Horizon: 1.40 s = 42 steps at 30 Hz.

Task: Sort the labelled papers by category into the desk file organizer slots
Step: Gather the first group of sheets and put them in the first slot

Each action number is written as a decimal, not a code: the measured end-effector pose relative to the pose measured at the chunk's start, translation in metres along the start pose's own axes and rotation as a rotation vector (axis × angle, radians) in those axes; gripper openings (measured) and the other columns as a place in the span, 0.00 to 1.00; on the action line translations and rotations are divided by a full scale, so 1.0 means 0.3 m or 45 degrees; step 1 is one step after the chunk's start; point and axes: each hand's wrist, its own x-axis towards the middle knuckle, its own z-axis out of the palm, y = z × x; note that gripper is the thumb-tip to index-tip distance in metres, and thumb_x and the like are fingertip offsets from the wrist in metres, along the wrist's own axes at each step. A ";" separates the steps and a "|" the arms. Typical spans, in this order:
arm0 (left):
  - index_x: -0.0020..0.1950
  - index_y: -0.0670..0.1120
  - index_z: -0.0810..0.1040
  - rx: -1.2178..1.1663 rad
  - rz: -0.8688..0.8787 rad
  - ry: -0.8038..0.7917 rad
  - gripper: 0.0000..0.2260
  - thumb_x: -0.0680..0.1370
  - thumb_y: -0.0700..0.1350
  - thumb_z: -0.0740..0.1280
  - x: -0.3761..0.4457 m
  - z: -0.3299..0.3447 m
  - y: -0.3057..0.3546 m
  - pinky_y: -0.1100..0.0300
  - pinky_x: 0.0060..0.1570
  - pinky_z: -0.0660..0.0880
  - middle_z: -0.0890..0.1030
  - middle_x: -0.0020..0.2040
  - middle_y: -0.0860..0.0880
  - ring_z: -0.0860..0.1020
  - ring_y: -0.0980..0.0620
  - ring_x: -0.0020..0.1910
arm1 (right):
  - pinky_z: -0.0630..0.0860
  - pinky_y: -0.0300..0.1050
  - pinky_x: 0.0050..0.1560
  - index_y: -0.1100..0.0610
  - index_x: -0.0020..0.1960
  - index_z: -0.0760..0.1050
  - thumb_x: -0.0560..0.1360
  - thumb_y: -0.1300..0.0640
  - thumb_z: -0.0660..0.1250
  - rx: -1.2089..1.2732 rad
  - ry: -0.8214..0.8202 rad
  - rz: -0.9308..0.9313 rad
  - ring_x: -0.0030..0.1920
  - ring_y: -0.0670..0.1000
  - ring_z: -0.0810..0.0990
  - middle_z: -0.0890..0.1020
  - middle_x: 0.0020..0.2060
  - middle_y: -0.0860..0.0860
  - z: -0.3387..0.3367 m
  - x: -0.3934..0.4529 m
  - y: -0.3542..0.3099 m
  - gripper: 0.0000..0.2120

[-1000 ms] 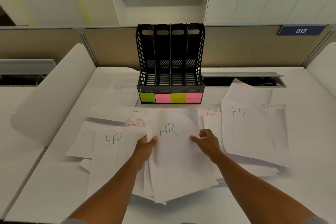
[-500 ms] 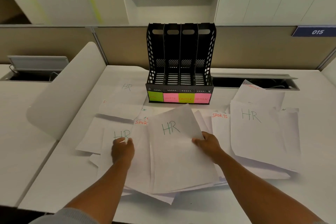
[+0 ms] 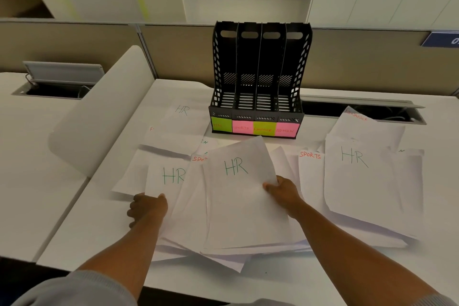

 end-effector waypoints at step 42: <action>0.69 0.36 0.70 -0.083 0.511 -0.616 0.21 0.81 0.48 0.60 -0.097 0.103 0.293 0.49 0.60 0.76 0.76 0.65 0.38 0.77 0.38 0.61 | 0.76 0.45 0.49 0.56 0.53 0.72 0.72 0.41 0.70 0.359 -0.123 0.151 0.47 0.49 0.80 0.80 0.49 0.49 0.058 0.030 -0.039 0.20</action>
